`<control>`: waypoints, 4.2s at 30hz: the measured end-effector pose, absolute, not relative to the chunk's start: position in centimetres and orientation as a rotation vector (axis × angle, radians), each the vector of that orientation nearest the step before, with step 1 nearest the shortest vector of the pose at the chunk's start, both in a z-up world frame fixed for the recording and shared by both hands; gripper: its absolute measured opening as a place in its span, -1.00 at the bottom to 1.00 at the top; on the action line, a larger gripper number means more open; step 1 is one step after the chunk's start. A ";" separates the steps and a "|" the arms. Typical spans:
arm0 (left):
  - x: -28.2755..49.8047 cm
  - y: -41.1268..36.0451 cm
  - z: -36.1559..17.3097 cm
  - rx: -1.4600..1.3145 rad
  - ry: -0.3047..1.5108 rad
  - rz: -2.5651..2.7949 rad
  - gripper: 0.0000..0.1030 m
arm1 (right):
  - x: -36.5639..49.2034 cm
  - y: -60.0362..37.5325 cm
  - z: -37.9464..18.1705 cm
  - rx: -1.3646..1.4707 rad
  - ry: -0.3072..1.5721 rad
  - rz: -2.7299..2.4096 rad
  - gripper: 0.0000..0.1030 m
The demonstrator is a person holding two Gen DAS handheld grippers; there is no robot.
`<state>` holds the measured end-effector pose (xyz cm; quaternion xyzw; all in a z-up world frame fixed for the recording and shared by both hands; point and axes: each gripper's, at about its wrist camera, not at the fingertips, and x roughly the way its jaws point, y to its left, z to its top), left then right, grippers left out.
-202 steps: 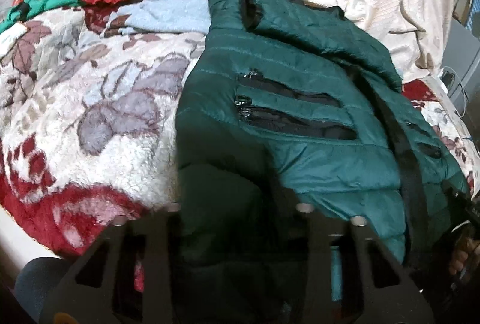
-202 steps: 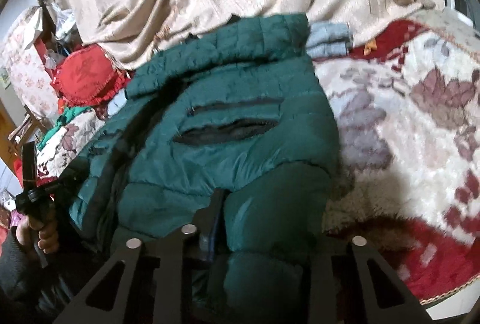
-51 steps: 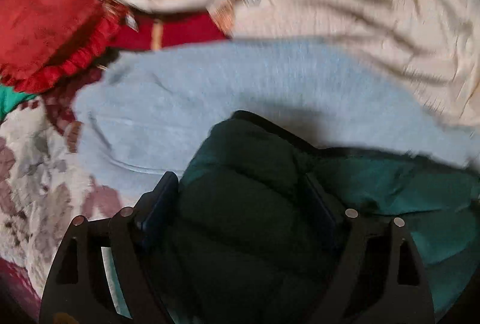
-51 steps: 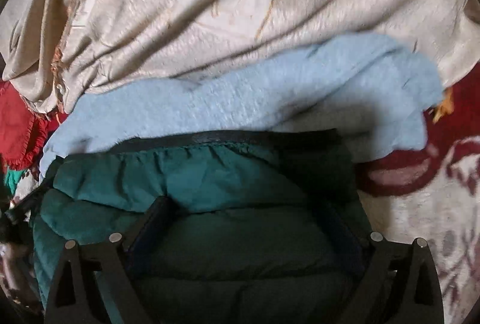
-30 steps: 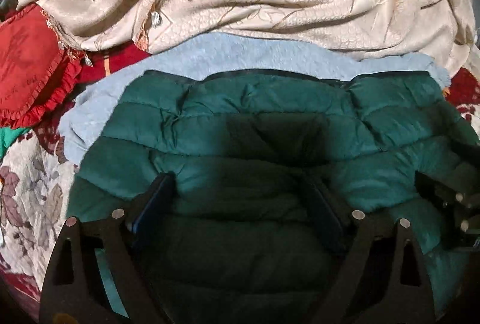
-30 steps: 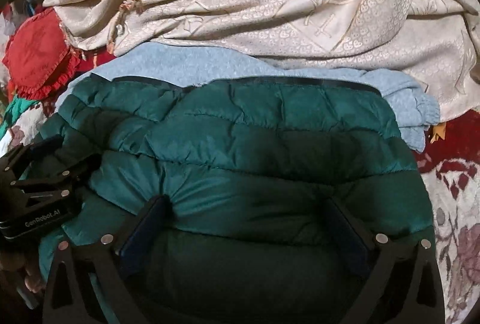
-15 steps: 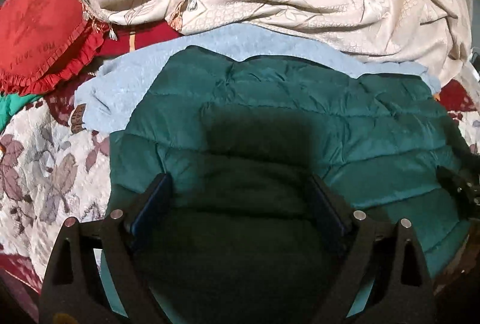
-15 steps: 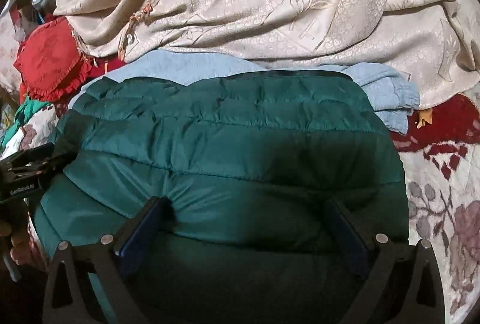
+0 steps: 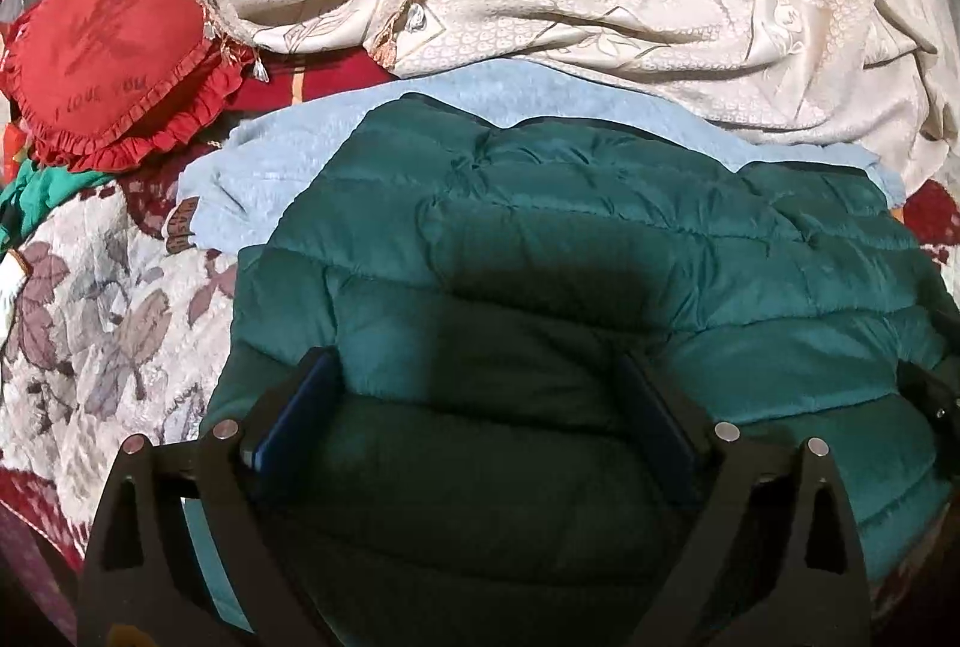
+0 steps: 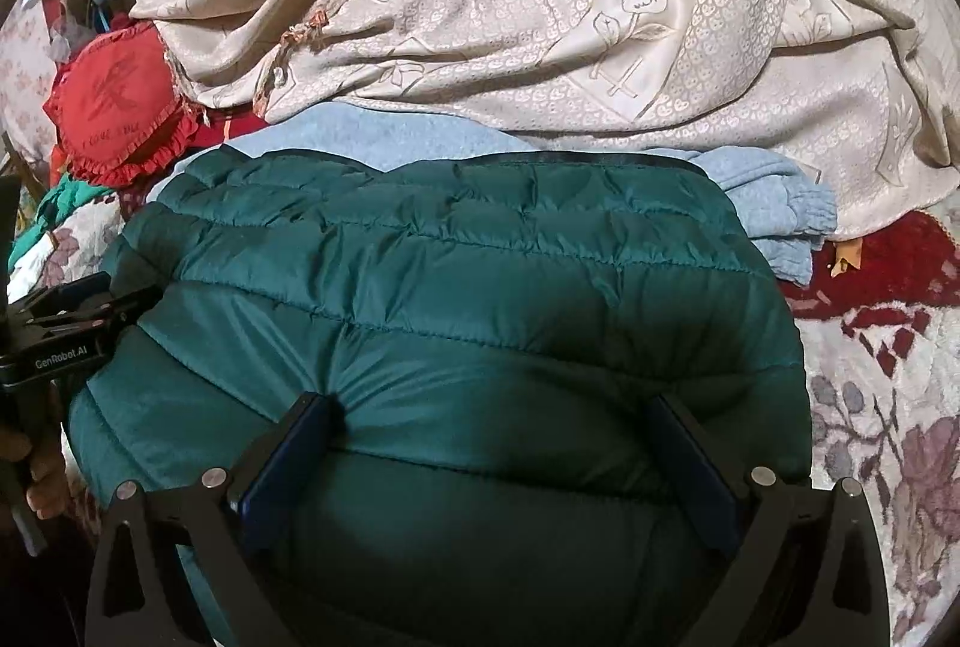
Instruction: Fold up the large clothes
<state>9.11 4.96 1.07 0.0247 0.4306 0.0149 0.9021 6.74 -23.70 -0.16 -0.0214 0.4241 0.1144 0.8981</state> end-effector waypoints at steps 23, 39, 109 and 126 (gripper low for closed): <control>12.7 17.5 -0.4 -0.312 1.020 -0.048 0.86 | 7.5 -34.8 -1.5 0.237 0.953 0.119 0.99; 16.6 17.5 -2.5 -0.339 1.112 -0.340 0.99 | 7.9 -39.2 -4.5 0.490 0.985 0.320 1.00; 4.6 11.0 1.7 -0.162 0.858 -0.047 -0.21 | 1.2 -35.7 1.5 -0.002 0.776 0.246 -0.03; 2.3 9.4 6.9 -0.169 0.646 -0.125 0.25 | -1.5 -33.2 5.8 0.117 0.664 0.192 0.23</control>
